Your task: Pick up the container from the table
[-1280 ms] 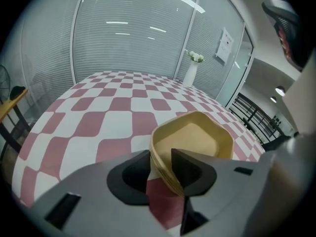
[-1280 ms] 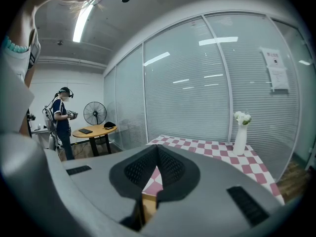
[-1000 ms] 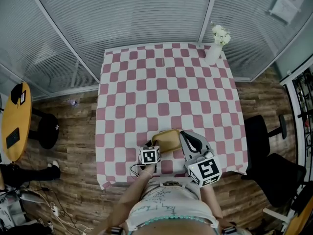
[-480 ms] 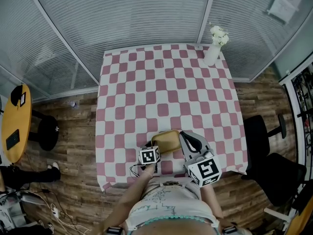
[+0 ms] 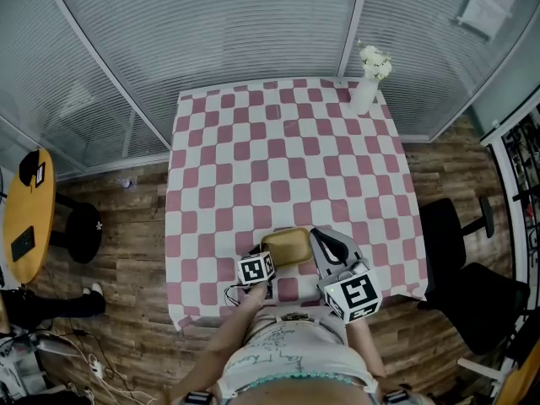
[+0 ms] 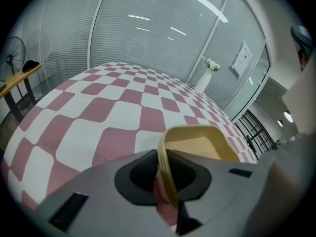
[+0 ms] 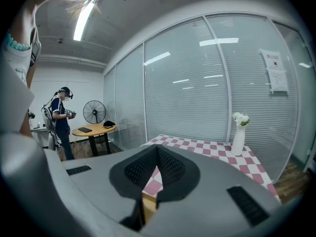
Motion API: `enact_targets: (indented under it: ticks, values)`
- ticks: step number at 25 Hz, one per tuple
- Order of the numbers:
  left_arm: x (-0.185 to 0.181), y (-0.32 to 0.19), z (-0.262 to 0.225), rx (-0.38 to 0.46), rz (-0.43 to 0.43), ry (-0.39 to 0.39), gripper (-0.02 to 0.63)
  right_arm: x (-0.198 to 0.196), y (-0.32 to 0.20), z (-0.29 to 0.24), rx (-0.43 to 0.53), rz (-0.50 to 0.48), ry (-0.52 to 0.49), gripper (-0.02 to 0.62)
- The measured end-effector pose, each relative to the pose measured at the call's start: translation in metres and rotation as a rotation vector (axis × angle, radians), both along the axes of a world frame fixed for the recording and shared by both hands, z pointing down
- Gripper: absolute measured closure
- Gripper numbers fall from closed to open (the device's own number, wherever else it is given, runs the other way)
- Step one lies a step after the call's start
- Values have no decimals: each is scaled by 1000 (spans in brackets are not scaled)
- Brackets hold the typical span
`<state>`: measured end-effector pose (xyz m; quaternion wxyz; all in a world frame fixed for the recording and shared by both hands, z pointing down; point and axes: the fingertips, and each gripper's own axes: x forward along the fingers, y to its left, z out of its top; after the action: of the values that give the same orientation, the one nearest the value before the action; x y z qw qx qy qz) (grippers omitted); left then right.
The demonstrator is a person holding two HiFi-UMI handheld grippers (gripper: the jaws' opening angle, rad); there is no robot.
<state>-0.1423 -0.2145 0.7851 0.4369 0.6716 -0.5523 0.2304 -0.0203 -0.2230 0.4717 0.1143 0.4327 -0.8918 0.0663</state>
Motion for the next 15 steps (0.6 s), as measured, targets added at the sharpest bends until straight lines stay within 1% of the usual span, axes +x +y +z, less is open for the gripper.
enact_targets:
  ticks: [4,11,15]
  values:
    - [-4,1,1,-9,-32,26,568,3,1,2,-1,3,2,603]
    - [-14,4,-3,-3,-42,20,571,3,2,2,-3,-1,0,603]
    - [-18,4,-10,6,-51,32,572,2,4,2,-4,0,-4,603]
